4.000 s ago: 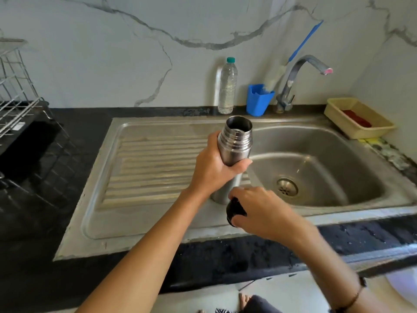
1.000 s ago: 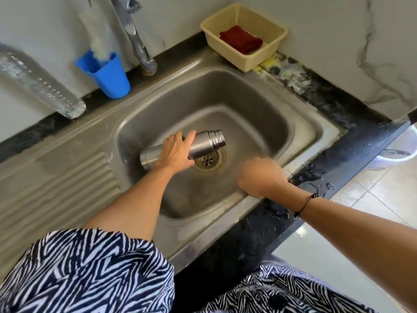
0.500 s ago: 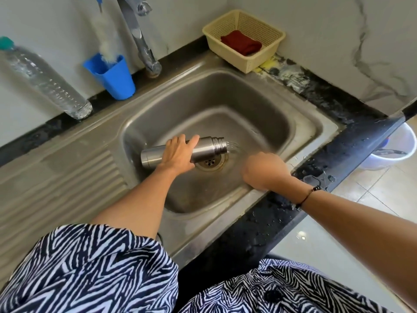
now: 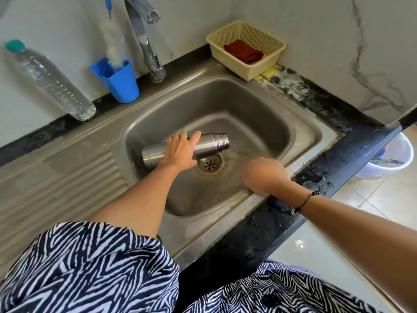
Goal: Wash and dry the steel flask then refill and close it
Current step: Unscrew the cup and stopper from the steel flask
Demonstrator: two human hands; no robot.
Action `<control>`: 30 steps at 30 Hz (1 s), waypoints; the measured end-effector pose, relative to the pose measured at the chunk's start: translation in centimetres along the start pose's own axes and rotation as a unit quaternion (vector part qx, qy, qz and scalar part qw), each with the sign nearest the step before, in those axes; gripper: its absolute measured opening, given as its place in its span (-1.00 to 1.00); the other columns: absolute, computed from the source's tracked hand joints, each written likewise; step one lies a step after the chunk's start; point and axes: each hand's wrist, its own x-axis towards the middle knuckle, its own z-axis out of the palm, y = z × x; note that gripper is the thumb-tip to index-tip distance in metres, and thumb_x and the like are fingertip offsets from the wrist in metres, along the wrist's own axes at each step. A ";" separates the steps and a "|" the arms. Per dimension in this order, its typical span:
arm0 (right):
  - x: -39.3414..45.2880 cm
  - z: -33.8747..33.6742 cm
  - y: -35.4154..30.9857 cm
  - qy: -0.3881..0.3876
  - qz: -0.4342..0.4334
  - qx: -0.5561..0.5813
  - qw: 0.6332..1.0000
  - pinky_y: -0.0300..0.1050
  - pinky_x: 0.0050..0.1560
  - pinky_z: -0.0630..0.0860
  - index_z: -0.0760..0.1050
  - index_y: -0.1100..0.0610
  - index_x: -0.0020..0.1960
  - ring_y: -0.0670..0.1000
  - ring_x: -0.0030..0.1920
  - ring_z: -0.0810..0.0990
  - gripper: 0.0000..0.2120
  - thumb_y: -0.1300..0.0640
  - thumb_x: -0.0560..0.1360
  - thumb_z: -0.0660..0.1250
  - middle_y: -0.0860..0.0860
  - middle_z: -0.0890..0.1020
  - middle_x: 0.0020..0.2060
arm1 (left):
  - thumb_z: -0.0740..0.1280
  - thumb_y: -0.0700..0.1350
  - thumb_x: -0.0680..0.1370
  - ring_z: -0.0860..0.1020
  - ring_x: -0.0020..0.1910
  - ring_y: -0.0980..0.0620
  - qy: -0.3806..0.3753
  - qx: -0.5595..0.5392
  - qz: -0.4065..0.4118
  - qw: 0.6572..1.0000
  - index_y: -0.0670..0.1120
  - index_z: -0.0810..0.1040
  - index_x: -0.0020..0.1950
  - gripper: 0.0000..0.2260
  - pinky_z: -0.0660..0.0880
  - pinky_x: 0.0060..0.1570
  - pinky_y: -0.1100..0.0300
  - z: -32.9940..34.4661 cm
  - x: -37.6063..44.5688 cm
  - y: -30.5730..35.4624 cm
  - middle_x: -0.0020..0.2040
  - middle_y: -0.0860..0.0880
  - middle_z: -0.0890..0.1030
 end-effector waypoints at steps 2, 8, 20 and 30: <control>0.0 0.0 0.0 -0.001 -0.002 0.002 1.000 -0.13 -0.26 0.32 0.48 0.15 -0.28 0.07 -0.33 0.44 -0.68 0.05 0.51 0.06 -0.01 0.46 -0.39 | 0.46 -0.04 0.41 0.41 0.20 -0.17 -0.002 0.003 -0.001 1.000 -0.02 0.19 0.45 -0.31 0.34 0.20 0.03 -0.2 0.0 0.1 0.24 -0.21 0.41; 0.1 0.2 0.1 -0.009 -0.005 0.003 1.000 -0.13 -0.29 0.32 0.41 0.15 -0.34 0.08 -0.35 0.45 -0.68 0.06 0.50 0.07 -0.01 0.43 -0.44 | 0.44 -0.05 0.44 0.41 0.20 -0.16 -0.002 0.036 0.010 0.999 0.00 0.17 0.46 -0.32 0.33 0.21 0.04 -0.6 0.0 0.3 0.25 -0.19 0.41; 0.1 0.2 0.2 -0.002 -0.009 0.000 1.000 -0.14 -0.27 0.31 0.40 0.14 -0.33 0.07 -0.36 0.44 -0.69 0.07 0.51 0.05 -0.01 0.42 -0.43 | 0.44 -0.03 0.43 0.42 0.18 -0.16 0.020 0.065 0.014 0.998 -0.01 0.18 0.46 -0.32 0.34 0.20 0.03 -1.4 0.2 0.0 0.25 -0.19 0.41; 0.1 0.1 0.1 -0.002 -0.008 0.004 1.000 -0.13 -0.27 0.34 0.38 0.13 -0.35 0.07 -0.33 0.47 -0.68 0.06 0.51 0.05 0.01 0.48 -0.39 | 0.43 -0.05 0.44 0.42 0.17 -0.15 0.026 0.074 0.014 0.997 0.00 0.19 0.46 -0.33 0.34 0.19 0.04 -1.9 0.3 -0.3 0.24 -0.18 0.42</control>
